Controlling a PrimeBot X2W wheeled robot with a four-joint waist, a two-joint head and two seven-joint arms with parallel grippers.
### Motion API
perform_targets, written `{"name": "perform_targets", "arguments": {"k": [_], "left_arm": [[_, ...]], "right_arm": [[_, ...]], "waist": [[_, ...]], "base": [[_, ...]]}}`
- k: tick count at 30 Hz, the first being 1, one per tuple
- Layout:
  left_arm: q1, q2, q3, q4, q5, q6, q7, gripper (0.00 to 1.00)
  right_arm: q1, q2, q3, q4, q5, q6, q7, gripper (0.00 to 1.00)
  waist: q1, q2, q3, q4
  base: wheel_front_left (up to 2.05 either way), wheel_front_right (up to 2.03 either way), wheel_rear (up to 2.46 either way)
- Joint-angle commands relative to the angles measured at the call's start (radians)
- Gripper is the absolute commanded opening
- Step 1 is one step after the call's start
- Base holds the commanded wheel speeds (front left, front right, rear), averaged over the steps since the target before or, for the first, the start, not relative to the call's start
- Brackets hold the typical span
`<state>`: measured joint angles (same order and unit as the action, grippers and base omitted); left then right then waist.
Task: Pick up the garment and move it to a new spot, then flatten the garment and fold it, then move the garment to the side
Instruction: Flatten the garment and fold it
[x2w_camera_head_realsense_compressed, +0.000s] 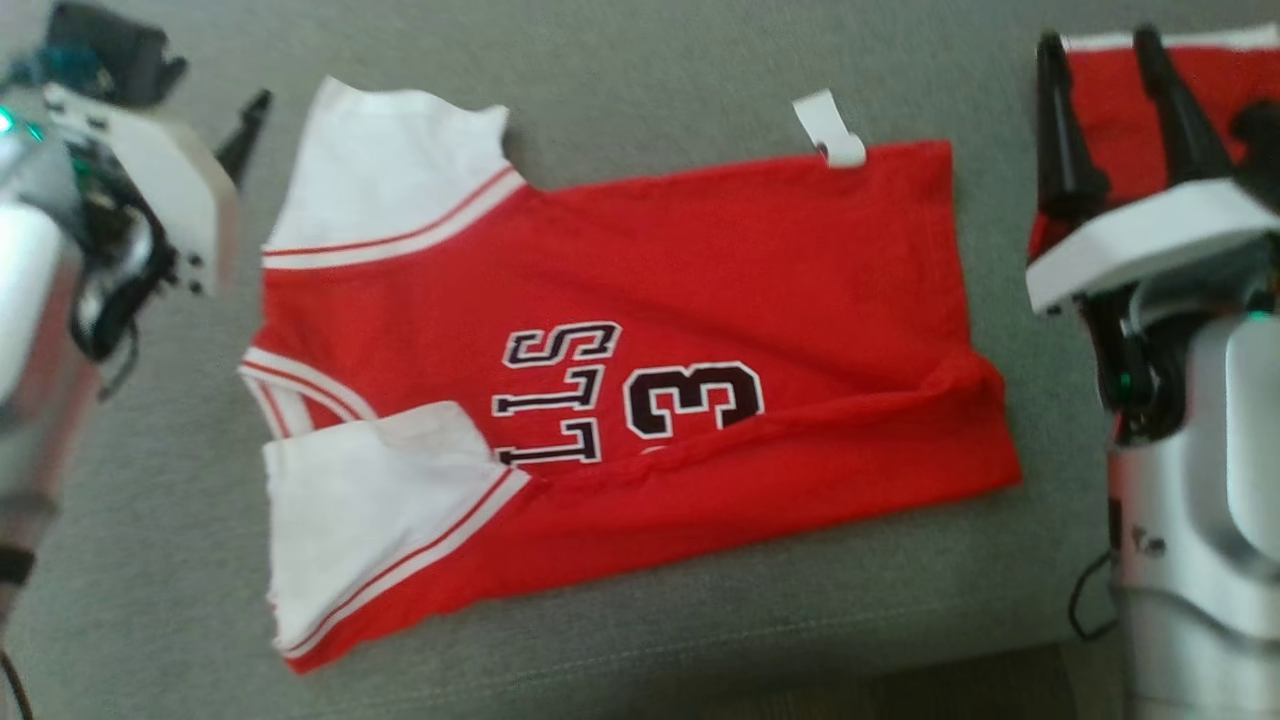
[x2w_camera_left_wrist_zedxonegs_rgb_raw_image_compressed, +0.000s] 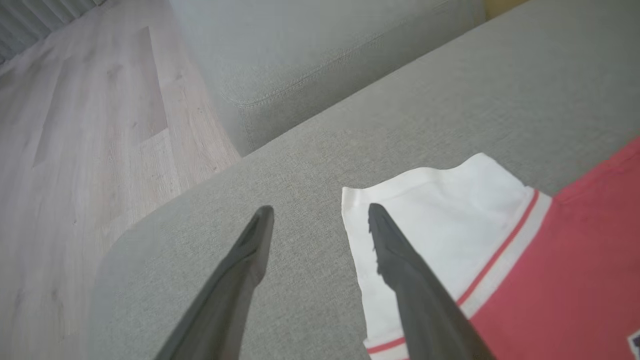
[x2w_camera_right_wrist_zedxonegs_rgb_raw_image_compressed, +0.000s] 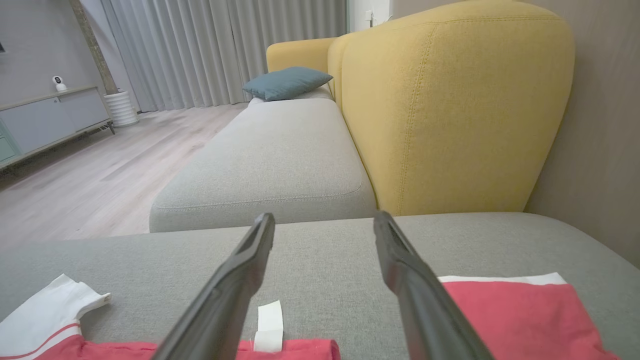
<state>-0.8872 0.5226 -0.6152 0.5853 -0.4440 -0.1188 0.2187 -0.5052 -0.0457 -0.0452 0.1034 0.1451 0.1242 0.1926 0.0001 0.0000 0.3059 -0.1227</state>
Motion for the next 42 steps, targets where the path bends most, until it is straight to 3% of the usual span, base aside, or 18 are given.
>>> {"name": "perform_targets", "arguments": {"k": [1, 12, 23, 33, 34, 35, 38, 42], "left_arm": [[-0.057, 0.051, 0.029, -0.007, 0.002, -0.002, 0.006, 1.00], [-0.223, 0.079, -0.138, 0.156, -0.119, -0.012, 0.022, 1.00], [-0.282, 0.089, -0.256, 0.258, -0.222, -0.012, -0.010, 1.00], [-0.315, 0.086, -0.344, 0.305, -0.334, -0.012, 0.071, 1.00], [-0.316, 0.084, -0.351, 0.302, -0.353, -0.012, 0.084, 0.76], [-0.319, 0.083, -0.358, 0.297, -0.368, -0.012, 0.092, 0.00], [-0.333, 0.084, -0.378, 0.287, -0.388, -0.012, 0.077, 0.00], [-0.352, 0.068, -0.378, 0.306, -0.384, -0.012, -0.024, 0.00]], "right_arm": [[-0.039, -0.004, 0.026, -0.044, -0.002, 0.007, 0.000, 1.00], [-0.093, -0.004, 0.071, -0.083, 0.006, 0.007, 0.003, 1.00], [-0.078, -0.004, 0.065, -0.087, -0.004, 0.007, 0.005, 1.00], [-0.095, -0.004, 0.042, -0.105, -0.002, 0.007, 0.008, 1.00], [-0.095, -0.004, 0.040, -0.106, -0.003, 0.007, 0.009, 1.00], [-0.094, -0.004, 0.037, -0.107, -0.006, 0.007, 0.009, 1.00], [-0.093, -0.004, 0.024, -0.105, -0.012, 0.007, 0.010, 1.00], [-0.096, -0.004, 0.018, -0.082, -0.007, 0.007, 0.011, 1.00]], "waist": [[-0.0001, 0.0000, 0.049, -0.042], [-0.0001, 0.0000, 0.145, -0.105], [-0.0001, 0.0000, 0.167, -0.133], [-0.0001, 0.0000, 0.192, -0.141], [-0.0001, 0.0000, 0.193, -0.139], [-0.0001, 0.0000, 0.194, -0.136], [-0.0001, 0.0000, 0.189, -0.118], [-0.0001, 0.0000, 0.163, -0.081]], "base": [[0.00, 0.00, 0.00], [0.00, 0.00, 0.00], [0.00, 0.00, 0.00], [0.00, 0.00, 0.00], [0.00, 0.00, 0.00], [0.00, 0.00, 0.00], [0.00, 0.00, 0.00], [0.00, 0.00, 0.00]]}}
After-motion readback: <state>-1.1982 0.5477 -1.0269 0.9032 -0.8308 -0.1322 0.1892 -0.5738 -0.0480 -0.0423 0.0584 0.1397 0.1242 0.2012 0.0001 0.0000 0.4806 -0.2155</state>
